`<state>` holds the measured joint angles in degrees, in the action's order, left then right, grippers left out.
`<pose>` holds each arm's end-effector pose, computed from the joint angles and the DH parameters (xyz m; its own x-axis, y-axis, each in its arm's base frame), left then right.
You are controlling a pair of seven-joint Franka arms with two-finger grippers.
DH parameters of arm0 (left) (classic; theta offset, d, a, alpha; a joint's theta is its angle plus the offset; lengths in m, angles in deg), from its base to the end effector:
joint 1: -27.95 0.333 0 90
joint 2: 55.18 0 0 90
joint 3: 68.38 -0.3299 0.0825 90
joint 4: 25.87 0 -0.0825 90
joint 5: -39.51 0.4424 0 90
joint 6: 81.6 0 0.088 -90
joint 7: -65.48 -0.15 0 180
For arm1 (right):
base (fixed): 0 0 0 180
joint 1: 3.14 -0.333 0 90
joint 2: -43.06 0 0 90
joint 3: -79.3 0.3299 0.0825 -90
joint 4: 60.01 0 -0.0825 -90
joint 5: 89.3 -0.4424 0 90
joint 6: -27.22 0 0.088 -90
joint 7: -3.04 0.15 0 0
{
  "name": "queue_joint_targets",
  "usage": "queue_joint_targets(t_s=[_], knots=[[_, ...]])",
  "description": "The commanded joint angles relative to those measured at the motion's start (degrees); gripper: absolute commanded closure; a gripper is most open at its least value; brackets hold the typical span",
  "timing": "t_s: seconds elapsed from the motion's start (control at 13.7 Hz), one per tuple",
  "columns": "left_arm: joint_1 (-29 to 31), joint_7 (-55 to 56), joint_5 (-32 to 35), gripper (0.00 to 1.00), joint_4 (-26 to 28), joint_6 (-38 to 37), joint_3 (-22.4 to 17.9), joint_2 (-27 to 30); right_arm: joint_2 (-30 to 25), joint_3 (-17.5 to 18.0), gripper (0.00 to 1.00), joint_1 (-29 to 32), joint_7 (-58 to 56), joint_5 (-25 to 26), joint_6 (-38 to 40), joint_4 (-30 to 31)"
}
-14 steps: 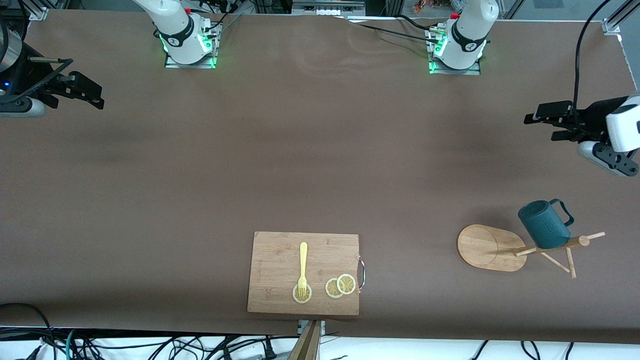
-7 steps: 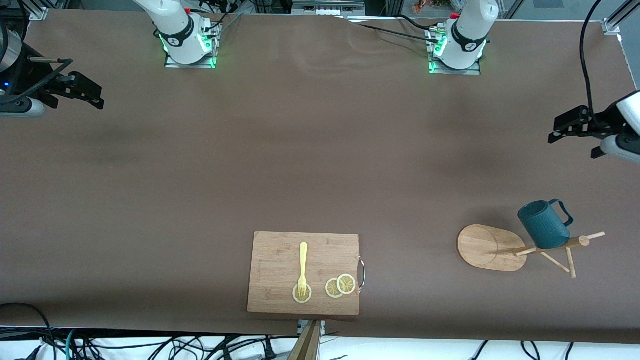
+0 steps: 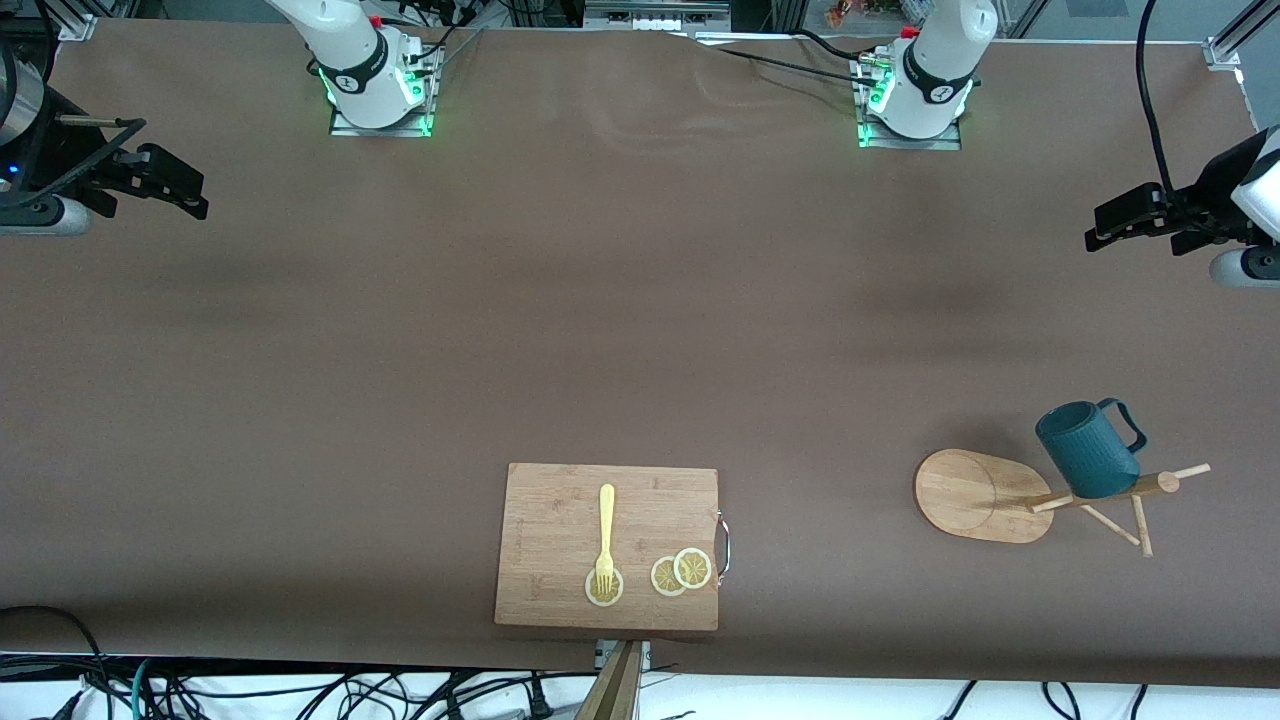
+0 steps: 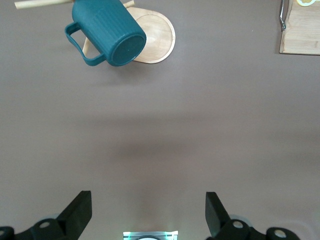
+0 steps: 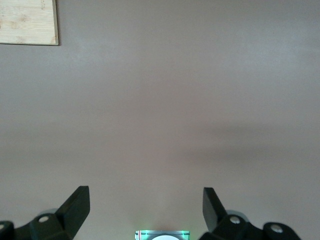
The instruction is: Pass cup and hang on rack
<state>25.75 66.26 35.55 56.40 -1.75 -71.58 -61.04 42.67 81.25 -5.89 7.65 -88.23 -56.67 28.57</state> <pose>0.6208 -0.0021 0.5890 0.9893 0.0192 -0.1443 0.0283 -0.9977 0.0614 0.5946 0.0460 0.6037 0.9973 -0.0006 -0.0732 0.0012 -0.9997 0.0249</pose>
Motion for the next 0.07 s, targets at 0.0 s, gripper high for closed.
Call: queue_joint_targets(t_s=[0.0], knots=[[-0.3,1.1,2.1,0.0,-0.5,-0.8,0.4,-0.6,0.5,0.0,0.0,0.4,-0.6,-0.9,0.3,-0.9]])
